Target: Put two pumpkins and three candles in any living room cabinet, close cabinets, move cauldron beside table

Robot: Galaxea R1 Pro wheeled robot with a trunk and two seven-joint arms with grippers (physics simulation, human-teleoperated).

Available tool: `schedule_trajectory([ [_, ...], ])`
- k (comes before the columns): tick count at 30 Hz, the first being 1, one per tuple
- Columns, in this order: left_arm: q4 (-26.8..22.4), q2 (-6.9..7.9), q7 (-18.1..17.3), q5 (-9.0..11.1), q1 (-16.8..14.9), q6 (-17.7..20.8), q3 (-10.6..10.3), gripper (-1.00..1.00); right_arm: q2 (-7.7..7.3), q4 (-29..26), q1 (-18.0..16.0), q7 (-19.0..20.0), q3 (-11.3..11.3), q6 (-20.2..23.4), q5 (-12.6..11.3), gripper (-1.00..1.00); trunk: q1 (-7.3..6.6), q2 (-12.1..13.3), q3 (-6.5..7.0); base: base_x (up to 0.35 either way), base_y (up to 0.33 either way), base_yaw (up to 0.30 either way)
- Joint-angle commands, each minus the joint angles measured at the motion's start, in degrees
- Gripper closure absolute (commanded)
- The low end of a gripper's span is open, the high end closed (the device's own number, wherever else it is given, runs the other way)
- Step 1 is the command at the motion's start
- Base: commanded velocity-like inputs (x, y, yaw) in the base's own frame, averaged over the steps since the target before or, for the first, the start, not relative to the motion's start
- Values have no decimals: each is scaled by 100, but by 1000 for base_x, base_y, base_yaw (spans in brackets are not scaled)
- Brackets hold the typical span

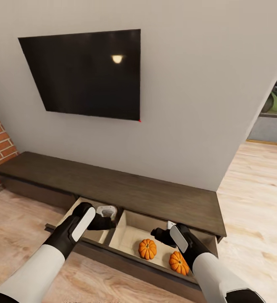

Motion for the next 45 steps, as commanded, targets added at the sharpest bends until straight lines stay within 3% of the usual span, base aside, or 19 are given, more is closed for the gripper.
schedule_trajectory([
  [1,-5,8,57,59,-5,9,-22,-100,-5,-11,-1,-53,34,16,-62,-100,0,-3,-5,0,0,287],
  [26,-11,46,57,64,-5,9,-48,-100,10,-11,-4,-44,34,23,-56,-100,0,-3,-5,-18,19,277],
  [45,-14,46,57,68,-5,9,-57,-100,-5,-11,-1,-44,29,15,-61,-100,0,-3,115,-220,-15,-139],
])
